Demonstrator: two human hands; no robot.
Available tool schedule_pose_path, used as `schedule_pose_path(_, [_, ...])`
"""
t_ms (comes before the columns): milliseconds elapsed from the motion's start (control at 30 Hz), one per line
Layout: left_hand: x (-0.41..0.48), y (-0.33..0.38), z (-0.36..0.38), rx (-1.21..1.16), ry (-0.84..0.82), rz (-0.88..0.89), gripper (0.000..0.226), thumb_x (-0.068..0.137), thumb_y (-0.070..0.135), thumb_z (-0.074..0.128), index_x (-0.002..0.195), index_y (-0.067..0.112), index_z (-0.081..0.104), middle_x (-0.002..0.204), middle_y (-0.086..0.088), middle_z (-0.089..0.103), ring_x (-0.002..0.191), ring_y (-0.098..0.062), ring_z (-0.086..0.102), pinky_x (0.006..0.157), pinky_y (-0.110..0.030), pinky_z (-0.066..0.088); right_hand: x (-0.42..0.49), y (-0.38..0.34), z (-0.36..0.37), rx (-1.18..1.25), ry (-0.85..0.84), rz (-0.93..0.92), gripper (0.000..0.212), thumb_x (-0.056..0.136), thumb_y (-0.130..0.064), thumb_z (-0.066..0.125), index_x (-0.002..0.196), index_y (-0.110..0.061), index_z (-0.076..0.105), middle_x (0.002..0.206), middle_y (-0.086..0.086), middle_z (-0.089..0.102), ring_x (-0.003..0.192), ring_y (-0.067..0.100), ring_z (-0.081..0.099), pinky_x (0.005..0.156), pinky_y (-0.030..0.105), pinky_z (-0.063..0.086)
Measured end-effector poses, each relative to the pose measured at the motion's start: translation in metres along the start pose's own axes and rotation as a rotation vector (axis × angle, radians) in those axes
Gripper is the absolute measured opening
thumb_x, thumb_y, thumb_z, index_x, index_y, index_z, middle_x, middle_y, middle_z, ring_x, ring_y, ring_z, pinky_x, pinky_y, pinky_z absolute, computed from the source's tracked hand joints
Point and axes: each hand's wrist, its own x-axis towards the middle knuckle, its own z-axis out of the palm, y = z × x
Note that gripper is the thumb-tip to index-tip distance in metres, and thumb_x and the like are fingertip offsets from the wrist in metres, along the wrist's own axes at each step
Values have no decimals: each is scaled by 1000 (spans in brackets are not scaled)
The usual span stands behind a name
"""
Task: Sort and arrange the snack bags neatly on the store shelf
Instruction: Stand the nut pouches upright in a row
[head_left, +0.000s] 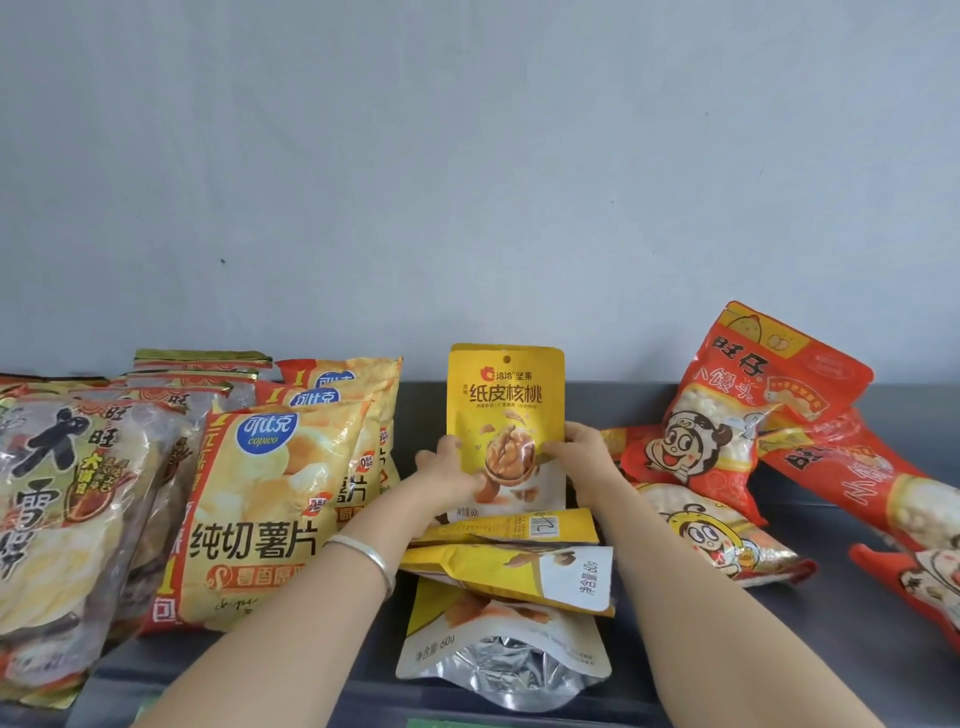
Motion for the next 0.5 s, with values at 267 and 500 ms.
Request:
schedule_pose_path(267, [22,-5,10,-14,-57,-12,90,92,29,57,150,27,-12,155,-13,18,136,-31,33,107,-40,33,0,-1,-1,128,-84,12,33,77,19,56,92,-9,67,93,19,70,94,41,66,85,53,55])
schedule_pose_path(500, [5,-2,-3,163,-102,68,36,94,37,52,123,15,44,130,-8,49,109,-20,49,92,-34,42,-4,-10,-6,-126,40,26,19,81,-5,67,100,-5,63,90,12,66,78,26,62,67,35,53])
